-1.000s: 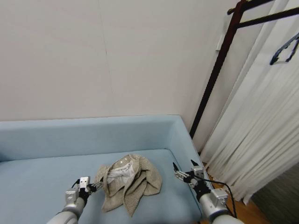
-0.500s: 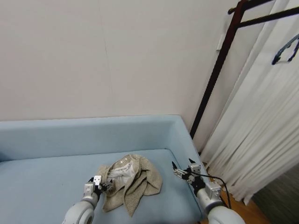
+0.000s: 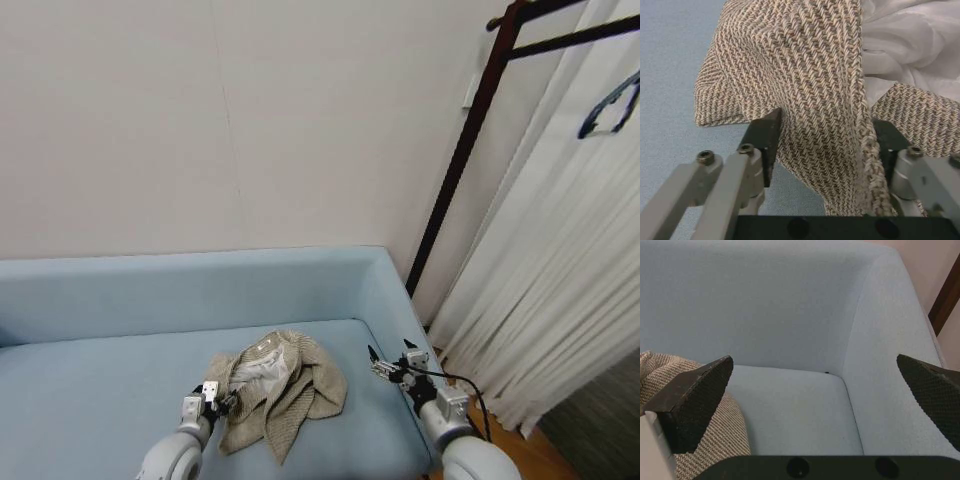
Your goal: Pick up the clothes from the sofa and hang them on the clothes hanger.
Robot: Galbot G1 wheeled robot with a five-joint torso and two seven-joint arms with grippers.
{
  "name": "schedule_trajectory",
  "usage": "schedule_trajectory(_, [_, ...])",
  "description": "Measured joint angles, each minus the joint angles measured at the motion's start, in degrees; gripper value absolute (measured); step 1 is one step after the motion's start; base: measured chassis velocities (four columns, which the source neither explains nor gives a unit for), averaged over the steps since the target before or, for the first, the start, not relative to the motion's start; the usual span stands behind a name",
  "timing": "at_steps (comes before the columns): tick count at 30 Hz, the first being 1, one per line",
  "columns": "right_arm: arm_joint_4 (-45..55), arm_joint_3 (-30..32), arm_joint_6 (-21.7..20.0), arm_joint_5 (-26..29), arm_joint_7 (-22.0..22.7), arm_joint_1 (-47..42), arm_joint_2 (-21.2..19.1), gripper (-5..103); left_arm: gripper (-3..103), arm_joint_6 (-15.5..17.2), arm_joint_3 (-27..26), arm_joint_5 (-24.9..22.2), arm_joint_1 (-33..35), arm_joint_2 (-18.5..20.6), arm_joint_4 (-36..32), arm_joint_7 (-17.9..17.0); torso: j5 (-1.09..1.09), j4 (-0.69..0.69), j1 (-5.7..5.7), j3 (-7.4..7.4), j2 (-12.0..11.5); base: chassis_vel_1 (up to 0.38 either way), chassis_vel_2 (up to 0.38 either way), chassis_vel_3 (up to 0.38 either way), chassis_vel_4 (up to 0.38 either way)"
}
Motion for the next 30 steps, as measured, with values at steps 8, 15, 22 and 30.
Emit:
schedule_trajectory(8, [0.48, 0.40, -0.02, 0.90, 0.98, 0.11, -0.79, 100, 20, -0.07, 0.31, 0.04, -0.40, 0.05, -0.07, 0.21, 0.00, 0.00, 0.00, 0.00, 0.01, 0.000, 0.000, 0.000, 0.000])
schedule_trajectory(15, [1.72, 0.03, -1.57, 6.12, 4.28, 2.15, -3.22, 100, 3, -0.42, -0.11, 0.13, -0.09, -0.04, -0.31, 0.25, 0.00, -0.01, -0.01, 0.00, 0.01, 0.000, 0.000, 0.000, 0.000])
schedule_trajectory(22, [2.52, -4.88, -8.36, 23.46, 12.46, 13.67, -11.65, 100, 3, -2.48, -1.06, 2.02, 1.01, 0.62, -2.26, 0.87, 0.00, 0.01, -0.01, 0.01, 0.01, 0.000, 0.000, 0.000, 0.000])
schedule_trajectory(30, [-2.91, -19.99, -11.38, 37.99, 16.86, 35.72, -17.81, 100, 3, -3.39, -1.19, 3.20, 0.99, 1.95, -4.28, 1.21, 0.00, -0.01, 0.00, 0.01, 0.01, 0.000, 0.000, 0.000, 0.000])
